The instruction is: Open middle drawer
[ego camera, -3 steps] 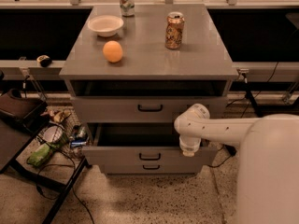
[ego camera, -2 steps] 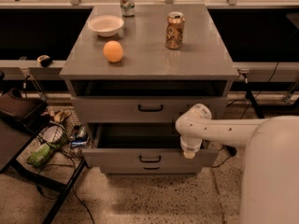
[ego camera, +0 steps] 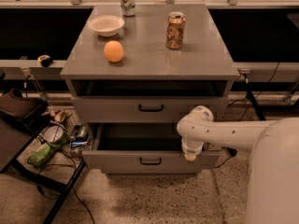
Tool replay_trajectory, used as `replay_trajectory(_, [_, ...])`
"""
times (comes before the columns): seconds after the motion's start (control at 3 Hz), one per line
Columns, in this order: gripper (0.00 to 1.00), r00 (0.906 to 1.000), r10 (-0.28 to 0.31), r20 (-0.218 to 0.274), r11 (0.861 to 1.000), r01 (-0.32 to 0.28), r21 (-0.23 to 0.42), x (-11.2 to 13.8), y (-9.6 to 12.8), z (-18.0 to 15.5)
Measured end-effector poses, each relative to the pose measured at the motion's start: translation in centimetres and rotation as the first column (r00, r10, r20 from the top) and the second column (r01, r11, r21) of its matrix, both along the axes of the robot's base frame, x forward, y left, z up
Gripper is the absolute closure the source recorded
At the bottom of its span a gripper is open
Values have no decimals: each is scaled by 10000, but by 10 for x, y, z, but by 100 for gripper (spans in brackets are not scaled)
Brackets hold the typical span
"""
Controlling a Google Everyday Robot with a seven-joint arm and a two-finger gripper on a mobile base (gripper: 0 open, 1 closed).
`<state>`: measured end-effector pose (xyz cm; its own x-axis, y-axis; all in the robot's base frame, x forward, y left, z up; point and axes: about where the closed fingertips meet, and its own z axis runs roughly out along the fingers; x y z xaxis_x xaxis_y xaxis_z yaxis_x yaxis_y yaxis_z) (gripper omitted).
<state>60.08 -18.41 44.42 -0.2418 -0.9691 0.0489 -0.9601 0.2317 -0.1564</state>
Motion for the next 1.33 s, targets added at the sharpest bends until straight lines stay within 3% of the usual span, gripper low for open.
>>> replay_trajectory(1.33, [100,9994,-325,-143,9995,325,-37,-25,-7,2])
